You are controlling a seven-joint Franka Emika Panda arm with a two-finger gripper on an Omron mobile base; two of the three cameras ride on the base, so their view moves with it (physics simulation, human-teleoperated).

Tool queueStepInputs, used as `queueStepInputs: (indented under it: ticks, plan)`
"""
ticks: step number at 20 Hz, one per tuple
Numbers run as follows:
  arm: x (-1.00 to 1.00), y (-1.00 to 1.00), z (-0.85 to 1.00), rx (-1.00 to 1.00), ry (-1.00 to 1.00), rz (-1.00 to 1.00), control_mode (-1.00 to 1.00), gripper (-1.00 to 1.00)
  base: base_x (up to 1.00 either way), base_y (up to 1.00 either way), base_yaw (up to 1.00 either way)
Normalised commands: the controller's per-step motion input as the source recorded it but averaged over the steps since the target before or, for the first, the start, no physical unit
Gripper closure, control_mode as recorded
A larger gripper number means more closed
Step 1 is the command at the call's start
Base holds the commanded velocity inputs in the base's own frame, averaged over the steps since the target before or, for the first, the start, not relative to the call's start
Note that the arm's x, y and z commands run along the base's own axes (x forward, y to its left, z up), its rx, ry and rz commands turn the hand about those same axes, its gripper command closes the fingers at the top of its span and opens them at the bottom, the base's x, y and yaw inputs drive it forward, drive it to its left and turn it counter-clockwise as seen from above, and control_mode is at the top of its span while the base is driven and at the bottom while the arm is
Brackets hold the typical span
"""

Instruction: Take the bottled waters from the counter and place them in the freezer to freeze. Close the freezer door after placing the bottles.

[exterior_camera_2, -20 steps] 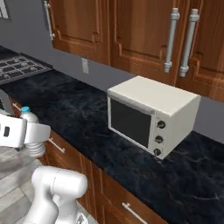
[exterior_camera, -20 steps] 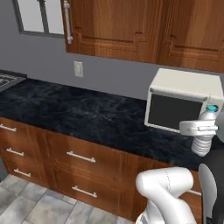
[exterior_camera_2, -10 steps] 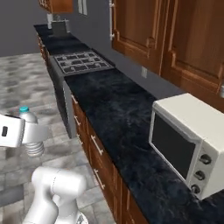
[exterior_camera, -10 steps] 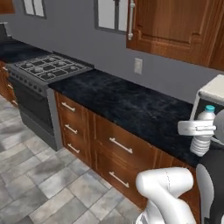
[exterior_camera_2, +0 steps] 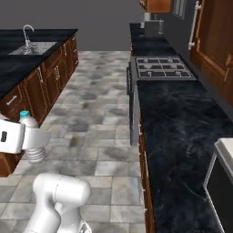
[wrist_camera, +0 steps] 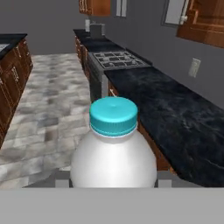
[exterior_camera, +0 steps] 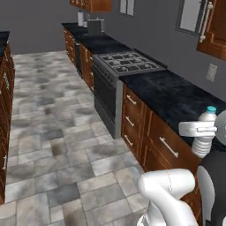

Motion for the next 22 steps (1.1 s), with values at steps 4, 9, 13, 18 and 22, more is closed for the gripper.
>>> queueStepInputs:
  ticks: [4,9,13,18,22]
  plan:
    - [0.0,0.0,0.0,0.0,0.0,0.0,1.0,1.0,0.0,0.04,0.73]
    - [0.0,0.0,0.0,0.0,0.0,0.0,1.0,1.0,0.01,0.01,0.73]
    - [0.0,0.0,0.0,0.0,0.0,0.0,1.0,1.0,0.07,0.0,0.74]
    - [0.0,0.0,0.0,0.0,0.0,0.0,1.0,1.0,0.1,0.0,0.74]
    - [0.0,0.0,0.0,0.0,0.0,0.0,1.0,1.0,0.15,0.0,0.71]
